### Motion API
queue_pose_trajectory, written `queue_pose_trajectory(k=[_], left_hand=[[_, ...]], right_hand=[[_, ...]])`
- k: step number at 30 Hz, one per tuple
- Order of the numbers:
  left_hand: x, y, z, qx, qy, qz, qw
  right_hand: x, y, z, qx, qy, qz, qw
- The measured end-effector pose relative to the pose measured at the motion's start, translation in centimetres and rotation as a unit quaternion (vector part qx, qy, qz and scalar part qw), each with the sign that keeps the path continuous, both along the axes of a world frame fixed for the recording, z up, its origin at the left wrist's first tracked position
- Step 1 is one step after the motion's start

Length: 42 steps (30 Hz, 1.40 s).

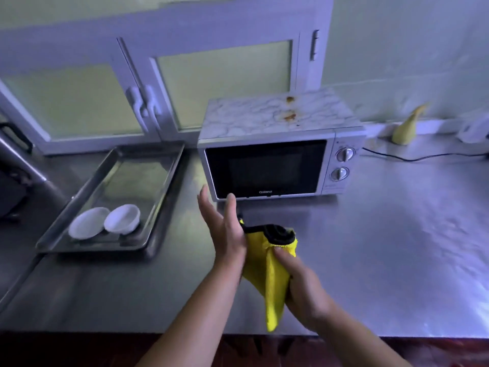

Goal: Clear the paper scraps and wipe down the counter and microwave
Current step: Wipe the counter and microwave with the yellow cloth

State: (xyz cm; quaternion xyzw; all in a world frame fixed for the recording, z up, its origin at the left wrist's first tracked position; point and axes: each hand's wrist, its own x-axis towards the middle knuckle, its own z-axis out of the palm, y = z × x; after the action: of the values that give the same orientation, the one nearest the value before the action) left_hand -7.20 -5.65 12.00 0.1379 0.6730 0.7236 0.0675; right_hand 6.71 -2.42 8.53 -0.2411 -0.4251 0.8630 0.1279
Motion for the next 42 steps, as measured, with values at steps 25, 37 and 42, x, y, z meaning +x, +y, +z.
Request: queue_pose_trajectory(k=[25, 37, 42], left_hand=[[2.9, -1.1, -1.9, -0.152, 0.283, -0.591, 0.739], [-2.9, 3.4, 2.0, 0.019, 0.065, -0.53, 0.845], [-4.9, 5.2, 5.2, 0.059, -0.025, -0.567, 0.821]], right_hand=[[1.6, 4.7, 4.2, -0.129, -0.04, -0.39, 0.911], [4.8, 6.2, 1.5, 0.072, -0.116, -0.222, 0.965], [3.4, 8.4, 2.8, 0.026, -0.016, -0.115, 0.993]])
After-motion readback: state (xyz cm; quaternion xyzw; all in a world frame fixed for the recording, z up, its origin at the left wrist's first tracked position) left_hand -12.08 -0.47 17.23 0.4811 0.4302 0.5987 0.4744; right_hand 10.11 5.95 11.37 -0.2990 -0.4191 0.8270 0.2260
